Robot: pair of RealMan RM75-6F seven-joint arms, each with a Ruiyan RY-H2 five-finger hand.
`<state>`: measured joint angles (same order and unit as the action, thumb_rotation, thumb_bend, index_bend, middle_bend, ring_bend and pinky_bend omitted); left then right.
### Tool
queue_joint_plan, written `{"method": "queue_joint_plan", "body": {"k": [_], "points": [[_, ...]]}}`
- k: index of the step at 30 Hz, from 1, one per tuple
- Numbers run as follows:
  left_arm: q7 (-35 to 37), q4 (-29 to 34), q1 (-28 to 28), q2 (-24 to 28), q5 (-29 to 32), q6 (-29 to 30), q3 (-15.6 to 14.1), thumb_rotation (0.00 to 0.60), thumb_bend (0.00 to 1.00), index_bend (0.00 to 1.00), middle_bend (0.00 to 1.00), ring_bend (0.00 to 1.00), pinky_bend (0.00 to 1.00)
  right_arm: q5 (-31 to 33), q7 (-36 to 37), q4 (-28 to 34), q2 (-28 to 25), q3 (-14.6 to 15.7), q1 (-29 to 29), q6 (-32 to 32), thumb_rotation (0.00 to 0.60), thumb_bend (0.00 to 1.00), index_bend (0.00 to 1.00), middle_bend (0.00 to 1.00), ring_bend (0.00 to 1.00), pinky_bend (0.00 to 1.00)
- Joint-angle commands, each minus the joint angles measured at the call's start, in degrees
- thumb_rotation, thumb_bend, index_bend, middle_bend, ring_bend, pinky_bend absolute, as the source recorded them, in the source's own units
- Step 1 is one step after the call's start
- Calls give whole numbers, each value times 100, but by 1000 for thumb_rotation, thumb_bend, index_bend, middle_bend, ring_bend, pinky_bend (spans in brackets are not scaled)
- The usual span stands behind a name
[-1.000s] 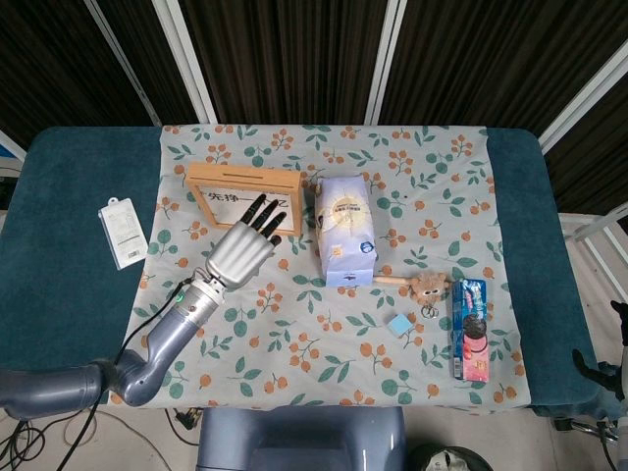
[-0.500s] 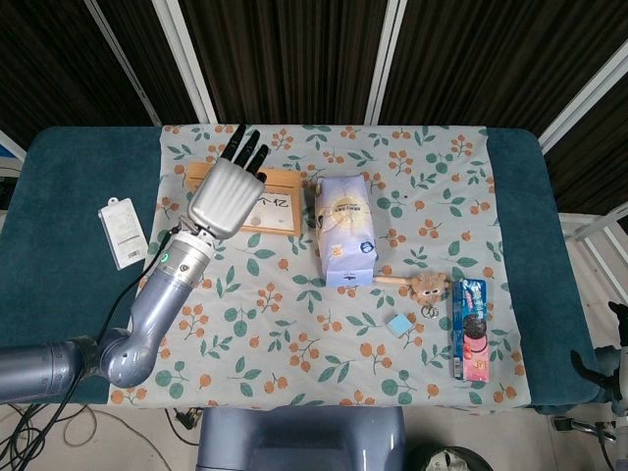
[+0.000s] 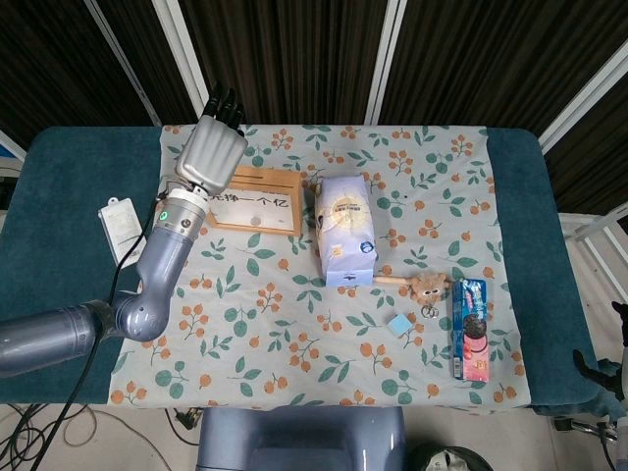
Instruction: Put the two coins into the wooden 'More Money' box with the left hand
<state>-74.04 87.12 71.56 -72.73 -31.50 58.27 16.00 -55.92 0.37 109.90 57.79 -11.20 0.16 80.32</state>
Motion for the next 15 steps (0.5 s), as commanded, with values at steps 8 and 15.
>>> {"method": "queue_joint_plan", "body": {"k": [8, 15], "points": [[273, -701, 224, -568, -69, -199, -363, 600, 563, 702, 151, 0, 0, 40, -8, 13, -10, -10, 2, -3, 600, 369, 125, 79, 65, 0], [264, -839, 300, -685, -58, -134, -481, 600, 563, 702, 148, 0, 0, 42, 0, 14, -10, -12, 1, -2, 600, 369, 125, 79, 65, 0]]}}
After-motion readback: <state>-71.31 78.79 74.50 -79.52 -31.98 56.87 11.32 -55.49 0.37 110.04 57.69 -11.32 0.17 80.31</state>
